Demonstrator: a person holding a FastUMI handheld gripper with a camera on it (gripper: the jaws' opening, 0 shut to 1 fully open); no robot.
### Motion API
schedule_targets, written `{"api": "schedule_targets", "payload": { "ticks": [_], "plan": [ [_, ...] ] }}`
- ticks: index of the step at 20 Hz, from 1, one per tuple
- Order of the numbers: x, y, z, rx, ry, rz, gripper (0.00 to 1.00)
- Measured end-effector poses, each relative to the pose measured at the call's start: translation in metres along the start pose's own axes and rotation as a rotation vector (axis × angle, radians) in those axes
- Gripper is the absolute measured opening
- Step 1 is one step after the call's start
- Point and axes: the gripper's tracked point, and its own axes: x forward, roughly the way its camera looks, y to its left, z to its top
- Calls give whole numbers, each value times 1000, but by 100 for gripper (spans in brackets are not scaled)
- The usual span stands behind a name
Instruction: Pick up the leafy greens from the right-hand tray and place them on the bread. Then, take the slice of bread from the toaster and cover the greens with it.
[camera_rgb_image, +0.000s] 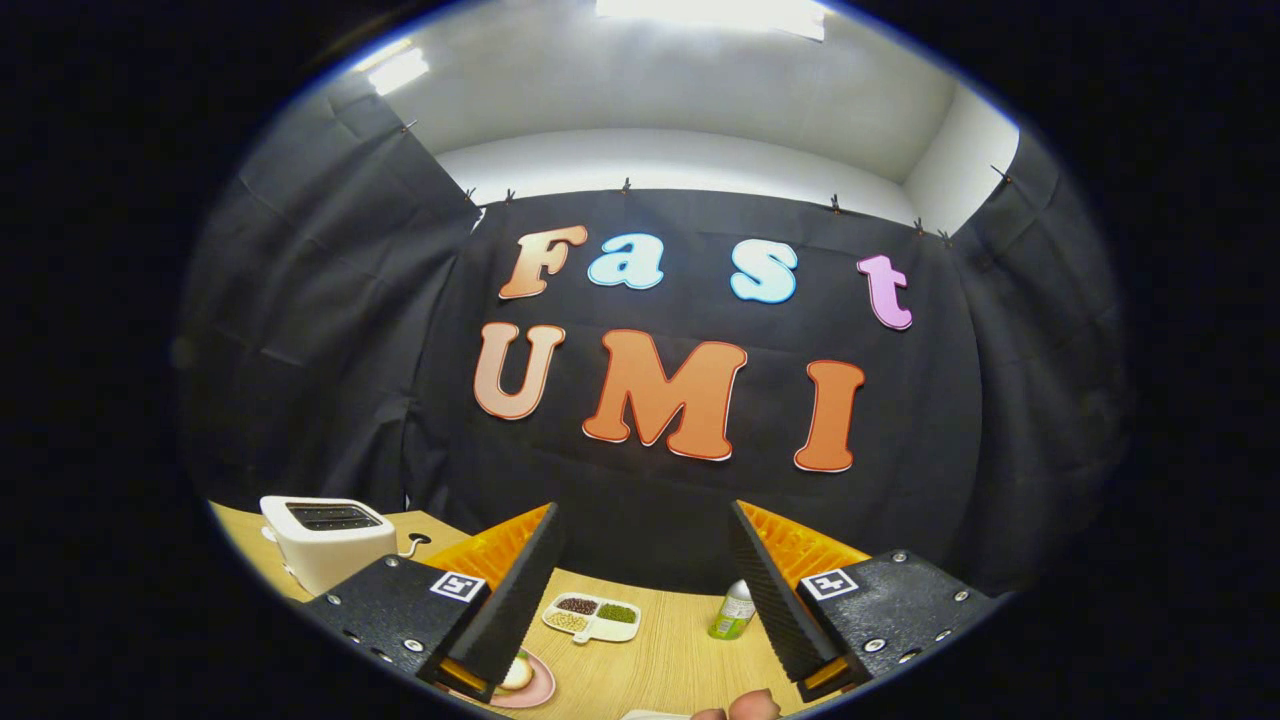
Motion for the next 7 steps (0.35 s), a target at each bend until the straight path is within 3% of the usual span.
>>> {"api": "schedule_targets", "payload": {
  "ticks": [7],
  "plan": [
    [-2,-5,5,41,-16,25,99]
  ]
}}
